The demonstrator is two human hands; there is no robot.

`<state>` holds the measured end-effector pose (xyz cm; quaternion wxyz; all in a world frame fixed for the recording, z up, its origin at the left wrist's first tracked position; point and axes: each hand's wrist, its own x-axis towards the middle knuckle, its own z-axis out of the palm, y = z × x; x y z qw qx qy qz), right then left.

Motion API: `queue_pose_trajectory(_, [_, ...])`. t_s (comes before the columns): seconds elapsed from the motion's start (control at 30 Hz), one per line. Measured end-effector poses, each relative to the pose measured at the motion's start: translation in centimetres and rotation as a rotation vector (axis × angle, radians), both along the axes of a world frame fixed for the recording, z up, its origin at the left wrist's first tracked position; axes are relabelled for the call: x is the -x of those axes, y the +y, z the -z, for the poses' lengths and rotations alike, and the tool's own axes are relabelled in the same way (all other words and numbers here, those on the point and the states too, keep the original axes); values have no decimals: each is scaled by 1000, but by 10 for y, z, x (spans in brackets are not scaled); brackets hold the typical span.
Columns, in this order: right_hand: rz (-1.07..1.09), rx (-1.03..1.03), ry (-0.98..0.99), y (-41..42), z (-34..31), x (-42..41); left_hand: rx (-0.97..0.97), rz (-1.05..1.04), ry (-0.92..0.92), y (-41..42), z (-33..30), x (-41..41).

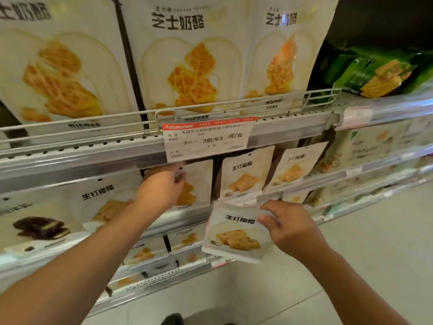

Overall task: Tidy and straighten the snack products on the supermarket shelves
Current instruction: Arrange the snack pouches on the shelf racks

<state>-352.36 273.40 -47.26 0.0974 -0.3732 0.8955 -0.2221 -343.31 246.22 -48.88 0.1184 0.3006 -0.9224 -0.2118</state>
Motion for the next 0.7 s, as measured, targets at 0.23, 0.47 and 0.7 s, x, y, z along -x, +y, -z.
queue_pose_trajectory(0.23, [-156,24,24,18,9,40,-44,-99,271,24,1,-9])
queue_pose_trajectory(0.47, [-230,43,24,25,9,55,26,-147,433,59,-16,-40])
queue_pose_trajectory(0.7, [-279,26,19,11,3,50,-116,-244,439,64,-24,-89])
